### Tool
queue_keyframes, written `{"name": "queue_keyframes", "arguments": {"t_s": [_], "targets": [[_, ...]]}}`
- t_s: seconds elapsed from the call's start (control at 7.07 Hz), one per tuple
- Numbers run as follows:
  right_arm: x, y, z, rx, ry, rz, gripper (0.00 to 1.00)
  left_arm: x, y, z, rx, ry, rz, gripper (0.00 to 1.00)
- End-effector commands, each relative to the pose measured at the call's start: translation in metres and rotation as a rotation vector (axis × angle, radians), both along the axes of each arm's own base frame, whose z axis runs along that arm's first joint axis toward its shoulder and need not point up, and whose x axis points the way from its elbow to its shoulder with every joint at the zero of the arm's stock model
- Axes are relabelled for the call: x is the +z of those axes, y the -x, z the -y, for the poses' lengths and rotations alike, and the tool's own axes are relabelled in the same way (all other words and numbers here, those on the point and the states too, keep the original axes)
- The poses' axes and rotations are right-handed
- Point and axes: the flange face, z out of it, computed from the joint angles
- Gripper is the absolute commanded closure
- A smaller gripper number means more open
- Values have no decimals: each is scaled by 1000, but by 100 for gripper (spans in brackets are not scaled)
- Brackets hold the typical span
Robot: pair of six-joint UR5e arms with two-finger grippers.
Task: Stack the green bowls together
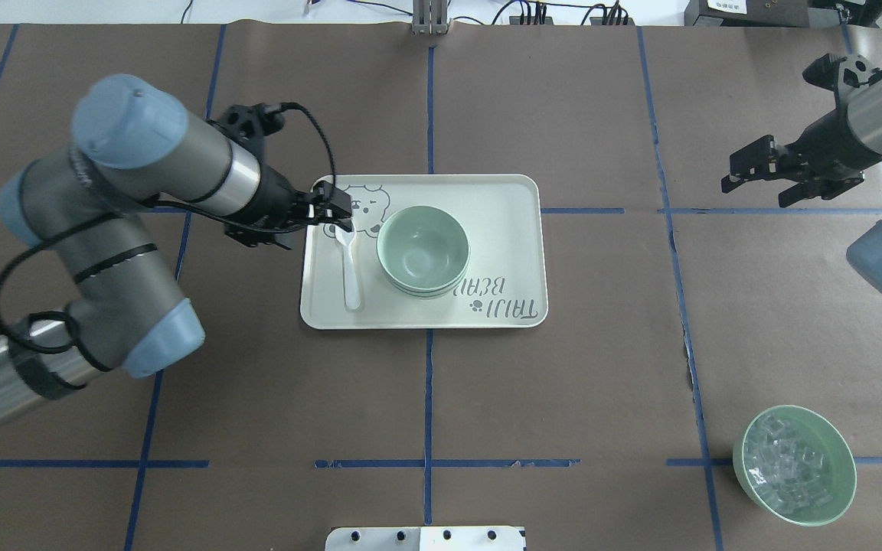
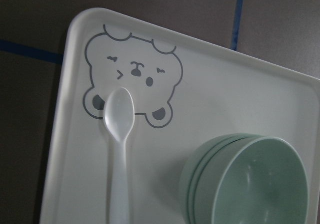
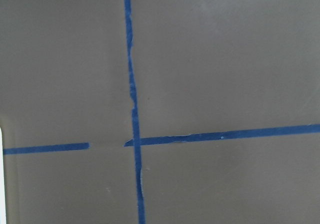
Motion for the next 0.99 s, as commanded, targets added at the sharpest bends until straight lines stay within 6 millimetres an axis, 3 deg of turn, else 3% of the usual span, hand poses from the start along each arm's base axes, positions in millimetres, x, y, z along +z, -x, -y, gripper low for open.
{"name": "queue_keyframes", "arguments": {"t_s": [0.0,0.28,0.42,0.57,0.85], "targets": [[55,-89,20,-46,-56,-33,0,105,147,-6,77,-214,128,0],[86,-168,22,-154,-114,-126,0,210,282,3,128,-371,265,0],[95,-194,19,-196,-125,-163,0,254,332,8,139,-418,332,0],[103,-206,17,-225,-139,-200,0,294,380,8,127,-374,375,0],[108,-206,13,-246,-126,-201,0,307,388,8,186,-134,349,0]]}}
